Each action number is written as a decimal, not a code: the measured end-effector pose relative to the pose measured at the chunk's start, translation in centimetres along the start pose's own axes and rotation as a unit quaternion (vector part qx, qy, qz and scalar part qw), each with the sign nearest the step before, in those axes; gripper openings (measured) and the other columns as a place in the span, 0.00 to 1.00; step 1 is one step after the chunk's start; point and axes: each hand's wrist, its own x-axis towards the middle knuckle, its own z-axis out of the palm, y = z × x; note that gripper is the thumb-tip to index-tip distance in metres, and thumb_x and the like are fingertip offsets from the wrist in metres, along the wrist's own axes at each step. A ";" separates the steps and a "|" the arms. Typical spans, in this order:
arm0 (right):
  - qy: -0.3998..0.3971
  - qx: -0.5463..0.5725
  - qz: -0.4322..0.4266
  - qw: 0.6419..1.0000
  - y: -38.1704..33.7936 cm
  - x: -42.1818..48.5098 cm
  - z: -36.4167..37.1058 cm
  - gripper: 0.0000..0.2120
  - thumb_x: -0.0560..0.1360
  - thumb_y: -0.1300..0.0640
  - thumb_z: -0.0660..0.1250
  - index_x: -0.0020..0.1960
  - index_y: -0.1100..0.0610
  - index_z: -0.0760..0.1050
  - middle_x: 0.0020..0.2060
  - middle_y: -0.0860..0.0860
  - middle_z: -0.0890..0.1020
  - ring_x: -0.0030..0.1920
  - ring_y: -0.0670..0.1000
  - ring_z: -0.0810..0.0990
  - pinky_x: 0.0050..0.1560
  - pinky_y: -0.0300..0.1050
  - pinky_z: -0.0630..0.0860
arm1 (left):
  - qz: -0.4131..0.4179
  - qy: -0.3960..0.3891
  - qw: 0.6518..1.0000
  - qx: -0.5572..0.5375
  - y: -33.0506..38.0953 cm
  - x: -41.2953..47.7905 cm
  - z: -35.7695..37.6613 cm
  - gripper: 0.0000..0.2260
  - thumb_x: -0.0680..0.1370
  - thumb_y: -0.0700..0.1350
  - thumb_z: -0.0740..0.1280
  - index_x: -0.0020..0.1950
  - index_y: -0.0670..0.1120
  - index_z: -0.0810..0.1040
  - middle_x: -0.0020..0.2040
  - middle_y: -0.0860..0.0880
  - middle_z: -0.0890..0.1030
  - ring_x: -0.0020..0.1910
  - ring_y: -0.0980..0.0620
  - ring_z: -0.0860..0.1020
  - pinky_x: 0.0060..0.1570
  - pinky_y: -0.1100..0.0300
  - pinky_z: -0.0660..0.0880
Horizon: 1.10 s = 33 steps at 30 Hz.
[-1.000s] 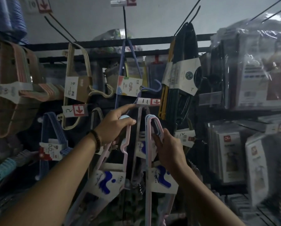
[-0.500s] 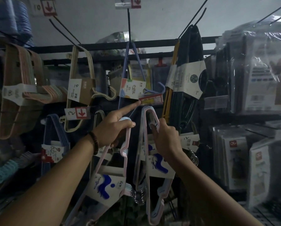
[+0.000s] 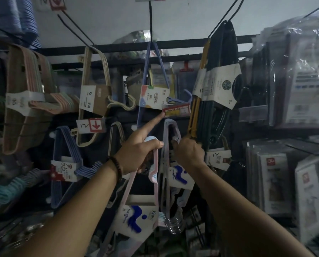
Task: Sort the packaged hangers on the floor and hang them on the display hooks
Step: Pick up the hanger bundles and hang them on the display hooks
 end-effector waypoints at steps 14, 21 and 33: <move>-0.113 0.281 -0.280 0.911 0.3 -13.6 -6.9 0.27 0.81 0.42 0.67 0.75 0.48 0.62 0.51 0.48 0.84 0.42 0.45 0.85 0.43 0.50 0.84 | -0.034 0.116 0.973 -0.196 -2.8 0.2 3.9 0.31 0.75 0.45 0.69 0.78 0.56 0.67 0.49 0.40 0.85 0.48 0.40 0.85 0.55 0.47 0.80; -0.135 0.227 -0.263 0.928 0.9 -13.9 -6.3 0.32 0.85 0.51 0.62 0.83 0.43 0.49 0.53 0.50 0.84 0.41 0.40 0.82 0.40 0.34 0.76 | -0.072 0.161 0.969 -0.172 -2.6 0.2 5.2 0.18 0.79 0.43 0.71 0.69 0.49 0.74 0.39 0.52 0.84 0.40 0.56 0.84 0.46 0.59 0.77; -0.054 0.155 -0.202 0.966 1.9 -9.9 -6.7 0.22 0.85 0.52 0.61 0.77 0.51 0.60 0.39 0.47 0.80 0.35 0.49 0.83 0.31 0.39 0.72 | -0.031 0.161 0.986 0.034 -0.3 1.8 3.2 0.10 0.78 0.57 0.70 0.58 0.57 0.80 0.54 0.48 0.79 0.51 0.56 0.80 0.48 0.63 0.74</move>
